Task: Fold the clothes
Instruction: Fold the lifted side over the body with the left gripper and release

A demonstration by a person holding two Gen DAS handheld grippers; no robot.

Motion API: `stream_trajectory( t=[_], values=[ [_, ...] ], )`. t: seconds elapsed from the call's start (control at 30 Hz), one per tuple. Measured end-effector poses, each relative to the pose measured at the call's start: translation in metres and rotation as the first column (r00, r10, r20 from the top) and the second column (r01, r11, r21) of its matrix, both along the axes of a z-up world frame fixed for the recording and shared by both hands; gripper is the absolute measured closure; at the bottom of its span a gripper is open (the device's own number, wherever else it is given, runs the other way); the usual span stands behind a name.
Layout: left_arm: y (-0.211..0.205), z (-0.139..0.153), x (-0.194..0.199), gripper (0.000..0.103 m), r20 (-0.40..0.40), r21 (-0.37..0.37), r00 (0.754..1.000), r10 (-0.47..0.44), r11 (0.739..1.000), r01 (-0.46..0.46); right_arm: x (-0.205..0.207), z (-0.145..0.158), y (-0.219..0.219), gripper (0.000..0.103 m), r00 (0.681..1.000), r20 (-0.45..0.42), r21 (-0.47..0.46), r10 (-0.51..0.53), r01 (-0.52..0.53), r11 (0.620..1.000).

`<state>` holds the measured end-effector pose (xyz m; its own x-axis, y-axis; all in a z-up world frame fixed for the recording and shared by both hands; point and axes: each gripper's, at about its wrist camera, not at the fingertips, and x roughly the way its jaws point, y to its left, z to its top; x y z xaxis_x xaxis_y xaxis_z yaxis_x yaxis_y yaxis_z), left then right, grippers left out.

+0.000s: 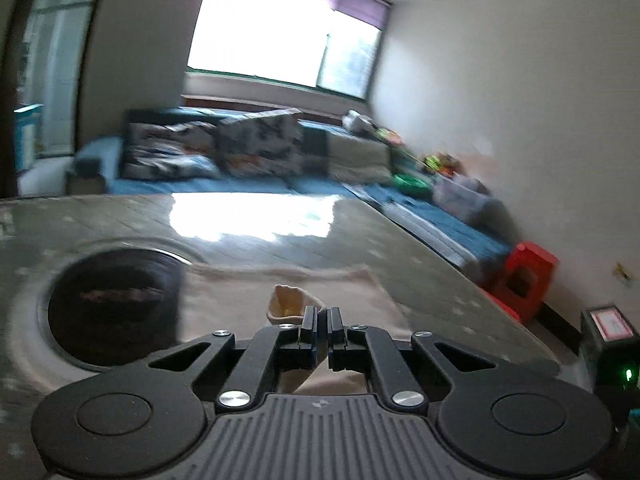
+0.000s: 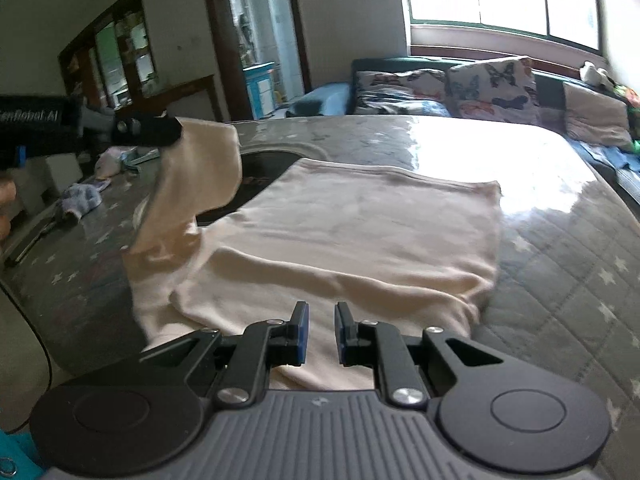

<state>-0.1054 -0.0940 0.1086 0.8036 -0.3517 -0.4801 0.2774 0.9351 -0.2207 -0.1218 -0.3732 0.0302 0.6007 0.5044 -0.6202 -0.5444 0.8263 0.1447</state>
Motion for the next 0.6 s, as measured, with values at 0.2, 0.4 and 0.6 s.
stream_trajectory(
  t=[0.2, 0.4, 0.6],
  values=[
    [-0.026, -0.017, 0.003, 0.094, -0.041, 0.022, 0.993, -0.107, 0.994, 0.108, 0.004, 0.0, -0.019, 0.09, 0.998, -0.004, 0.01, -0.07, 0.07, 0.998],
    [-0.025, -0.035, -0.001, 0.087, -0.071, 0.069, 0.983, -0.168, 0.982, 0.173, 0.008, 0.002, -0.028, 0.09, 0.995, -0.007, 0.002, -0.104, 0.104, 0.995],
    [0.027, -0.046, -0.014, 0.068, -0.076, 0.145, 0.993, -0.089, 0.985, 0.099, 0.01, 0.003, -0.025, 0.079, 0.996, -0.032, 0.017, -0.08, 0.081, 0.997]
  ],
)
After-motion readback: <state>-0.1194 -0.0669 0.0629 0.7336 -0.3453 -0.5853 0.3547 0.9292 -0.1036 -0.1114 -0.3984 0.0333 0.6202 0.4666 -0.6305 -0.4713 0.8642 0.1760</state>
